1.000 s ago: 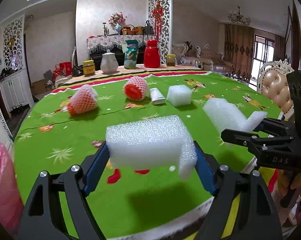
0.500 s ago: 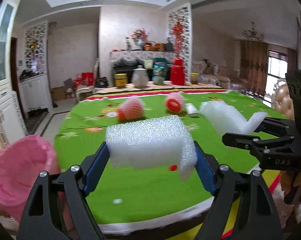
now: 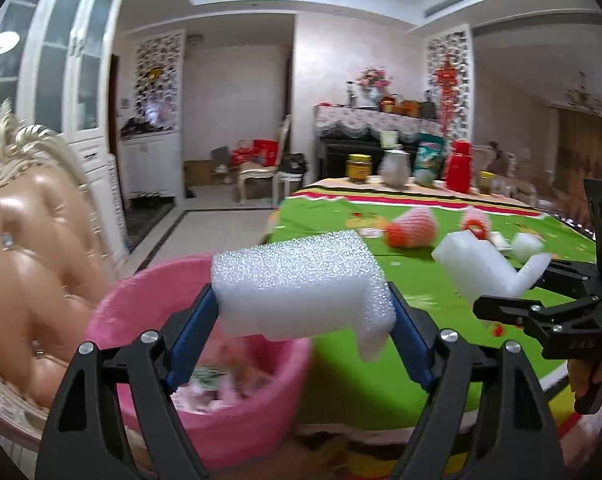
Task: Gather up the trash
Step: 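Carry both foam blocks to the pink bin and release them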
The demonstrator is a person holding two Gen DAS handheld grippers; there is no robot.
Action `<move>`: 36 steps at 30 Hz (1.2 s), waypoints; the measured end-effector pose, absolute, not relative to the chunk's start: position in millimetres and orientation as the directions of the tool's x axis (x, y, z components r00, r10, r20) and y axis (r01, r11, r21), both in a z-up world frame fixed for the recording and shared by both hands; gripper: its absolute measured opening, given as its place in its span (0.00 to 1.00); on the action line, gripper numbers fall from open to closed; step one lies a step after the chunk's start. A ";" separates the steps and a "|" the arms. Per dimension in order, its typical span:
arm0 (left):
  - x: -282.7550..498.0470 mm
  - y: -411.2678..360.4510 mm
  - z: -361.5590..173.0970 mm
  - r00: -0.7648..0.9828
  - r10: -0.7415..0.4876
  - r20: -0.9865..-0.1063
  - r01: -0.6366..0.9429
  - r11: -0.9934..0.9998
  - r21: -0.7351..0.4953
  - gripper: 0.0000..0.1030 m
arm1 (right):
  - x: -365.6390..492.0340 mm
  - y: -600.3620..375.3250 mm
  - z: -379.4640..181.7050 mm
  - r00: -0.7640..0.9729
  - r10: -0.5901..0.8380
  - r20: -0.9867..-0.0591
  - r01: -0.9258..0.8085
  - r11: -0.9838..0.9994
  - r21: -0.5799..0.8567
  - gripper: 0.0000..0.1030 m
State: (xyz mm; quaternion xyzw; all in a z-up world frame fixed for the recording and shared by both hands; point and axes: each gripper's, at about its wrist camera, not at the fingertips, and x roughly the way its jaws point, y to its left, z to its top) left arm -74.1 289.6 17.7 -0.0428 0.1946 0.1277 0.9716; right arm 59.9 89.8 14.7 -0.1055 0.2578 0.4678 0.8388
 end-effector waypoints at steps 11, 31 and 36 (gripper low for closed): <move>-74.0 376.9 2.9 0.839 0.289 -0.460 -0.350 0.935 -0.050 0.77 | 61.8 177.3 17.1 0.322 0.783 -0.532 -0.906 0.417 0.065 0.54; -101.2 427.2 0.1 0.773 0.463 -0.433 -0.544 0.835 -0.079 0.95 | 70.5 273.5 6.9 0.214 0.811 -0.544 -0.950 0.302 0.076 0.63; -116.4 417.4 11.3 0.778 0.464 -0.424 -0.541 0.837 -0.077 0.95 | 72.2 285.3 11.6 0.267 0.803 -0.533 -0.943 0.331 0.025 0.75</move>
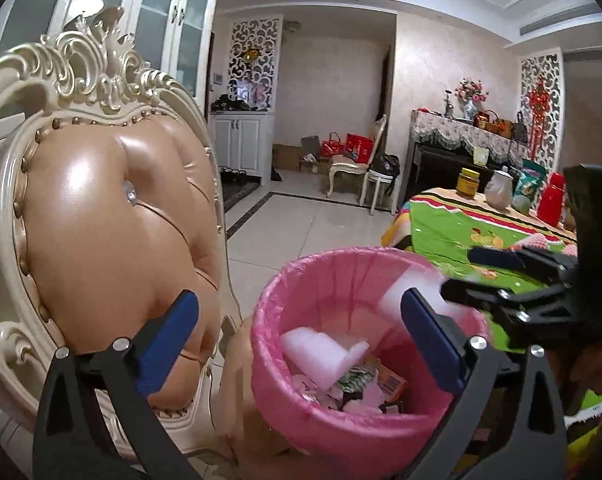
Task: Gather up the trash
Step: 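Carry both foam blocks to the pink bin and release them, then move both open tools back over the table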
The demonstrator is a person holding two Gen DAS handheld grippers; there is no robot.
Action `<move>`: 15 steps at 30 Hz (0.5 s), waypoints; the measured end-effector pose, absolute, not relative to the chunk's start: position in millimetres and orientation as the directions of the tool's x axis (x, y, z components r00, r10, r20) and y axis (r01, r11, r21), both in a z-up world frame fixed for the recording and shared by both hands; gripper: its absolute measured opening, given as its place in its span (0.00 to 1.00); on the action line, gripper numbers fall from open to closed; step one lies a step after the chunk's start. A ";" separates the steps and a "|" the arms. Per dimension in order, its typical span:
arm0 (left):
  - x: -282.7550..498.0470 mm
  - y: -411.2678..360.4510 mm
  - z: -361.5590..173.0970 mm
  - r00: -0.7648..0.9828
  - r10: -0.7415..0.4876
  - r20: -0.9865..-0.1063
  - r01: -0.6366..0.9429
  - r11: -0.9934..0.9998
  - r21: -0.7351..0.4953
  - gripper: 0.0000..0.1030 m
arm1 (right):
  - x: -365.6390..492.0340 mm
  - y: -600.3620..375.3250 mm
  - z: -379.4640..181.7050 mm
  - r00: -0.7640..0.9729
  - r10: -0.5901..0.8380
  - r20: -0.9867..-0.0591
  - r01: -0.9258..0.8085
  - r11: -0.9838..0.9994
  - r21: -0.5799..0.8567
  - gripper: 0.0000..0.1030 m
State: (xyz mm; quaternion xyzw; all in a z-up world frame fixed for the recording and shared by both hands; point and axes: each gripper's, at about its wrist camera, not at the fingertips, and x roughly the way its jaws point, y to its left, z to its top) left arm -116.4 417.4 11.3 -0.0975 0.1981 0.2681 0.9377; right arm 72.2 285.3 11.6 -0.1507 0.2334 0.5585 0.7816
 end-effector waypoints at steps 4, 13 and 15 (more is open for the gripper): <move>-111.2 390.5 14.9 0.798 0.437 -0.415 -0.496 0.867 -0.041 0.95 | 75.3 248.4 21.0 0.311 0.806 -0.505 -0.928 0.372 0.023 0.75; -37.4 285.7 21.0 0.877 0.181 -0.445 -0.218 0.975 -0.033 0.95 | 127.8 96.1 21.9 0.552 0.650 -0.522 -0.765 0.644 -0.007 0.75; -16.9 259.4 21.4 0.887 0.127 -0.444 -0.154 0.988 -0.025 0.95 | 143.6 63.4 19.5 0.590 0.597 -0.543 -0.709 0.705 0.006 0.75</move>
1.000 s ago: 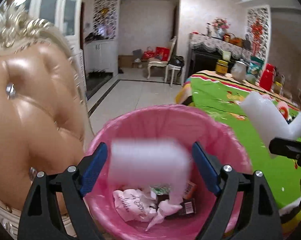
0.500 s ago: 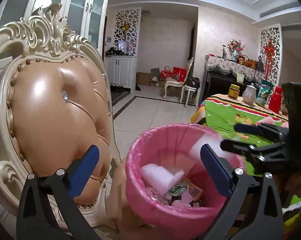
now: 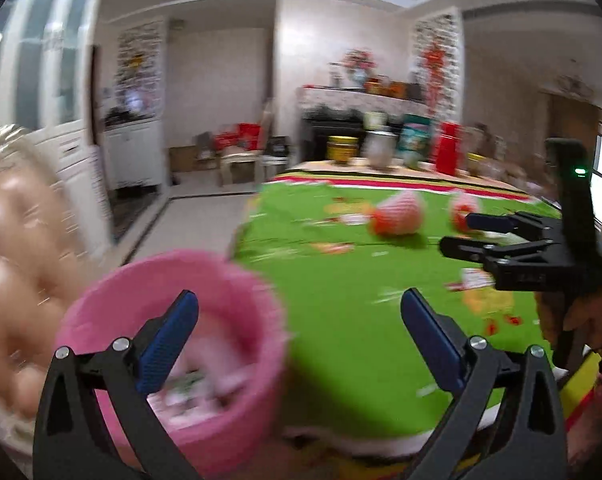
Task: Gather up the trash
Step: 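Move both open tools back over the table, then grasp a white foam cube with the right tool while the left tool grasps the white tissue packet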
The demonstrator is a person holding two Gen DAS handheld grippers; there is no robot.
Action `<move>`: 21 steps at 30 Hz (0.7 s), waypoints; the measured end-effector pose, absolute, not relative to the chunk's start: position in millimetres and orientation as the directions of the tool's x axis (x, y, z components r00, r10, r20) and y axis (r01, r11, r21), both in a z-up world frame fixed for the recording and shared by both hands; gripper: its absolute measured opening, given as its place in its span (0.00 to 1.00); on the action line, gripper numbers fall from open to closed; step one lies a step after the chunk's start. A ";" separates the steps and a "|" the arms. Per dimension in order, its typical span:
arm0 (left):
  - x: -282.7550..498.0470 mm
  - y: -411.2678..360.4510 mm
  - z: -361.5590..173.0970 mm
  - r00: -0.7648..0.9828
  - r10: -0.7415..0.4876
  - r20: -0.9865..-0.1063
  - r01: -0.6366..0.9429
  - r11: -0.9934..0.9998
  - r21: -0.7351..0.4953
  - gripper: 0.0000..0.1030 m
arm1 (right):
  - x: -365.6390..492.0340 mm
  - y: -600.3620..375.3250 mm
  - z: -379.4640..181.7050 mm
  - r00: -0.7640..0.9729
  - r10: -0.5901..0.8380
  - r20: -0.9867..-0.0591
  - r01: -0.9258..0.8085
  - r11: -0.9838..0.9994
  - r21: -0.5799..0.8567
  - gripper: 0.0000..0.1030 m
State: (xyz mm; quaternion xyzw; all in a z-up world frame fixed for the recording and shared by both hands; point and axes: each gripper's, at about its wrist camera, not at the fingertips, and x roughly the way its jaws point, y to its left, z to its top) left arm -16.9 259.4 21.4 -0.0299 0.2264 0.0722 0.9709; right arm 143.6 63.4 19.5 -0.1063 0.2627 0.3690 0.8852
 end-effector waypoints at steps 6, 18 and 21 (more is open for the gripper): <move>58.5 156.0 9.0 0.877 0.014 -0.481 0.009 0.999 0.047 0.95 | 198.6 -54.6 4.8 0.704 0.393 -0.591 -0.492 0.871 -0.006 0.77; 139.3 50.1 -9.5 0.805 -0.123 -0.580 0.211 0.974 0.086 0.95 | 299.3 -183.9 -37.9 0.720 0.157 -0.676 -0.216 0.976 -0.004 0.77; 155.4 40.8 -14.7 0.787 -0.133 -0.602 0.230 0.969 0.087 0.95 | 319.4 -184.6 -46.8 0.698 0.155 -0.699 -0.215 0.977 0.002 0.77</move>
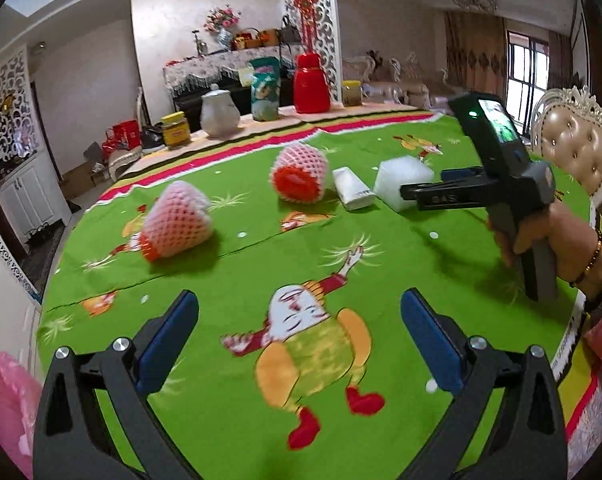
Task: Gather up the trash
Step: 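Grasp a white foam cube with the right tool while the left tool grasps the white tissue packet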
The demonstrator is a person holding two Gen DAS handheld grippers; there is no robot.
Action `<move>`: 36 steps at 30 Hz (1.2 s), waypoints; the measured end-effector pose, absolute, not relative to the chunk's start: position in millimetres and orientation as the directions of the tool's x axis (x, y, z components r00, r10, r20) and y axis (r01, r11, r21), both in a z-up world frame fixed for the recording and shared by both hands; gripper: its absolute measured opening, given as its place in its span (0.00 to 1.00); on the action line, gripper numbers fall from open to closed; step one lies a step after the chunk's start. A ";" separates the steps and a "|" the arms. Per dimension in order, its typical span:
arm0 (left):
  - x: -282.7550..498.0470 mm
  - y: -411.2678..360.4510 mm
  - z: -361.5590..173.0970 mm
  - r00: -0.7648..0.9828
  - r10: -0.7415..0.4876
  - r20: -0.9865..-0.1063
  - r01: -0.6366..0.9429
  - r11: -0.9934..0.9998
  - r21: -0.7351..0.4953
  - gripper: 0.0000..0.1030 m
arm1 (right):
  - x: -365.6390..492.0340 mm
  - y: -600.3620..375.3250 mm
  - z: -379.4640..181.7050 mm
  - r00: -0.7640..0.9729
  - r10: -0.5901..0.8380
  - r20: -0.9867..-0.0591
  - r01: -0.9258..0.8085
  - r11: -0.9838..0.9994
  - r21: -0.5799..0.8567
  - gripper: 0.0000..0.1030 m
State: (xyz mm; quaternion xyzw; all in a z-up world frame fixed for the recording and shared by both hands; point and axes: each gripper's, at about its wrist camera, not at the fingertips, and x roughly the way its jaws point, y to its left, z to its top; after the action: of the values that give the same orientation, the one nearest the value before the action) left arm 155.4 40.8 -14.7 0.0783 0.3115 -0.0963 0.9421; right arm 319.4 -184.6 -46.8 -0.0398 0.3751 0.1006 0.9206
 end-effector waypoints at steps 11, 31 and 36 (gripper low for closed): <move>238.4 4.0 -44.5 0.685 -0.161 -0.710 0.226 0.974 -0.003 0.95 | 333.5 -197.2 -42.8 0.694 0.147 -0.705 -0.214 0.977 -0.008 0.59; 392.9 -74.0 -79.5 0.606 -0.081 -0.791 0.148 0.989 0.012 0.64 | 307.4 -281.1 -37.9 0.767 0.162 -0.620 -0.096 0.986 0.140 0.59; 394.6 -75.5 -78.1 0.609 -0.083 -0.789 0.164 0.986 0.022 0.40 | 307.7 -283.4 -38.8 0.764 0.169 -0.623 -0.093 0.984 0.152 0.59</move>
State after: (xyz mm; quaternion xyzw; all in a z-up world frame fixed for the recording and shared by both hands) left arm 394.6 -75.5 -78.1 0.0460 0.4369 -0.0690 0.8957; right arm 307.7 -283.4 -38.8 0.0561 0.3365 0.0699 0.9374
